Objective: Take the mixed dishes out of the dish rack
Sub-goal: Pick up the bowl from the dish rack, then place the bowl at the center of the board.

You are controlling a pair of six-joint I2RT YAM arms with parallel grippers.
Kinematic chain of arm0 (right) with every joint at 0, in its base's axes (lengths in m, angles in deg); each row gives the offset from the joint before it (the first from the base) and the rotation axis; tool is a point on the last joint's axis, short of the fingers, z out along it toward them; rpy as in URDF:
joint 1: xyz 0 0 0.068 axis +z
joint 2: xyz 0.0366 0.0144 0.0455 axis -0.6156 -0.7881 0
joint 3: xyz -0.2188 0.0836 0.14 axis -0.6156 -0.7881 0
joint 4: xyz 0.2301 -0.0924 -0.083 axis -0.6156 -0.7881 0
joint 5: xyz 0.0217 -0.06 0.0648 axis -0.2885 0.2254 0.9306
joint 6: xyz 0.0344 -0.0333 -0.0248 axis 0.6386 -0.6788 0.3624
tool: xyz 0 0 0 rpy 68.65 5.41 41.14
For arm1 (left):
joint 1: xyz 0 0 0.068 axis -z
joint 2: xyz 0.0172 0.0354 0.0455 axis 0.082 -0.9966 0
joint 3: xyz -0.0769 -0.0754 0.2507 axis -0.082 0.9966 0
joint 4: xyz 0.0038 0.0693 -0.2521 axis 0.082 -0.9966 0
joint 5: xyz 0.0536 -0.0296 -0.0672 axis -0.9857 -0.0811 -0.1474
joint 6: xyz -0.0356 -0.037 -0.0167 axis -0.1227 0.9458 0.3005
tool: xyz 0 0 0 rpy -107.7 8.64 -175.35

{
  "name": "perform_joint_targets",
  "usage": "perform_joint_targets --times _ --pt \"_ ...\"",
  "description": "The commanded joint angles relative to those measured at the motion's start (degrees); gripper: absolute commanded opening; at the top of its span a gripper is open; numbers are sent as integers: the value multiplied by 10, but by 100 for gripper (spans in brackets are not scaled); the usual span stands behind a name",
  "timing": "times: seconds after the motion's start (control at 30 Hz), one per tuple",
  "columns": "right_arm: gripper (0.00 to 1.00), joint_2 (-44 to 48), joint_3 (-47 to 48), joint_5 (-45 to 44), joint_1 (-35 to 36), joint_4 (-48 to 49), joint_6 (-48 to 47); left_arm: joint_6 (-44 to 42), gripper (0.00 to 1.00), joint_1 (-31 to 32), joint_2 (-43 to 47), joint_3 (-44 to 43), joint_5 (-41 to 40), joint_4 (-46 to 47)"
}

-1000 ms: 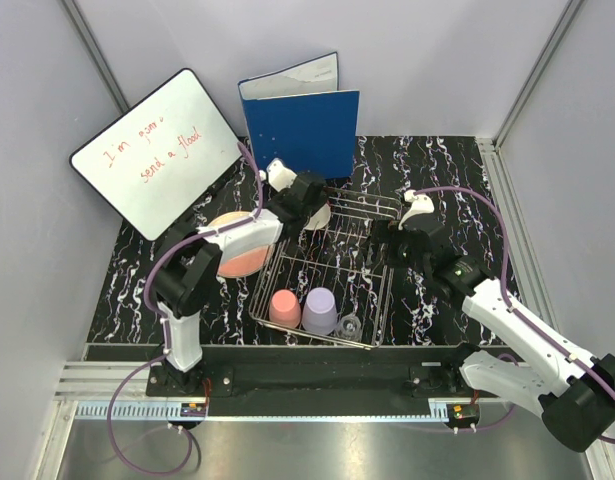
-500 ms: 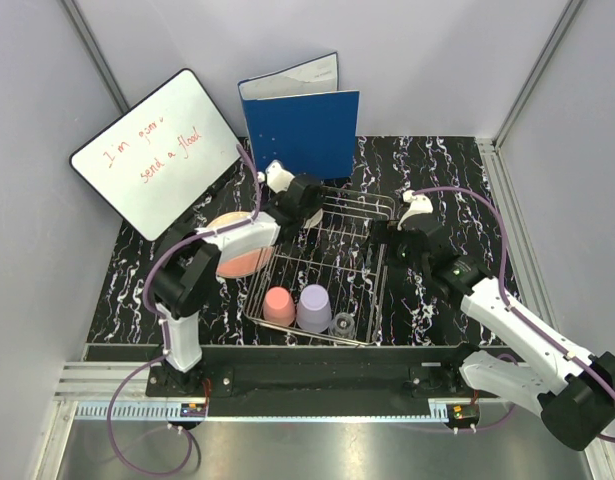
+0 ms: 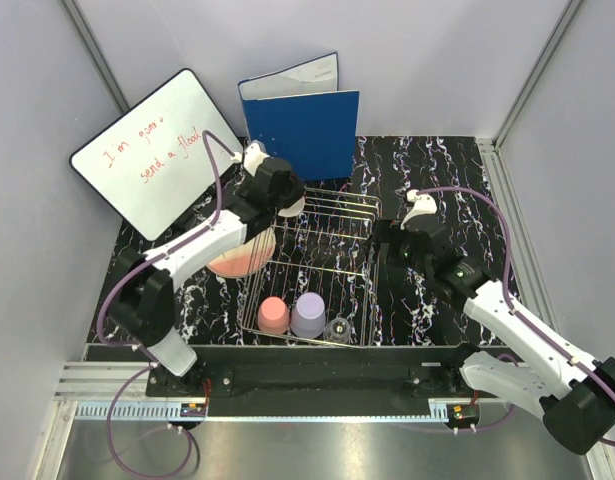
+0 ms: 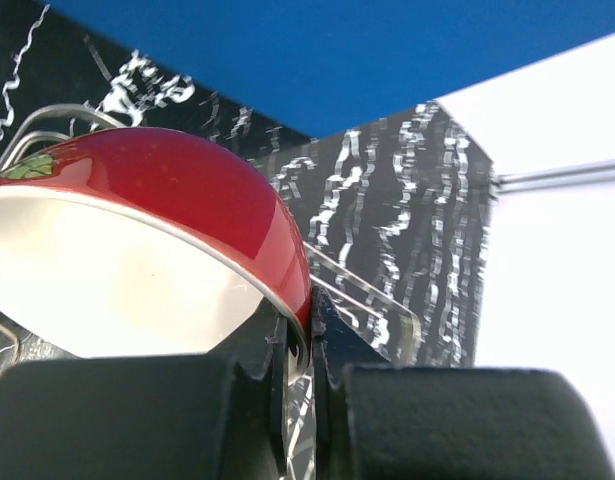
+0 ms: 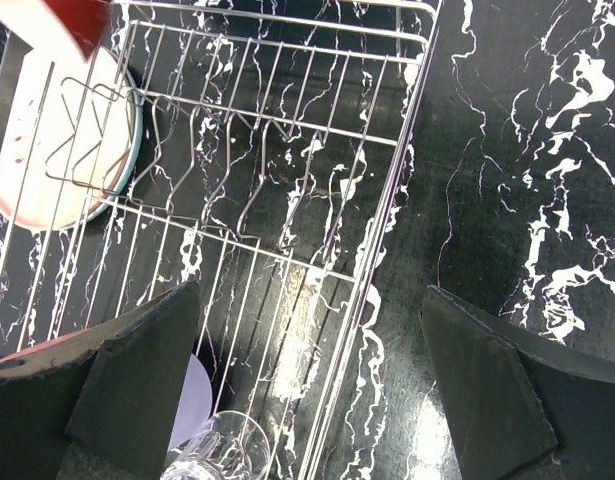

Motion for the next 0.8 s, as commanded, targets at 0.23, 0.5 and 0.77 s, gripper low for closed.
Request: perform_joint_targets --times 0.23,0.5,0.77 --pt "100 21 16 -16 3 23 3 -45 0 -13 80 -43 98 75" --pt "100 52 14 -4 3 37 -4 5 0 -39 95 5 301 238" --pt "100 63 29 -39 3 13 0 -128 0 -34 -3 -289 294 -200"
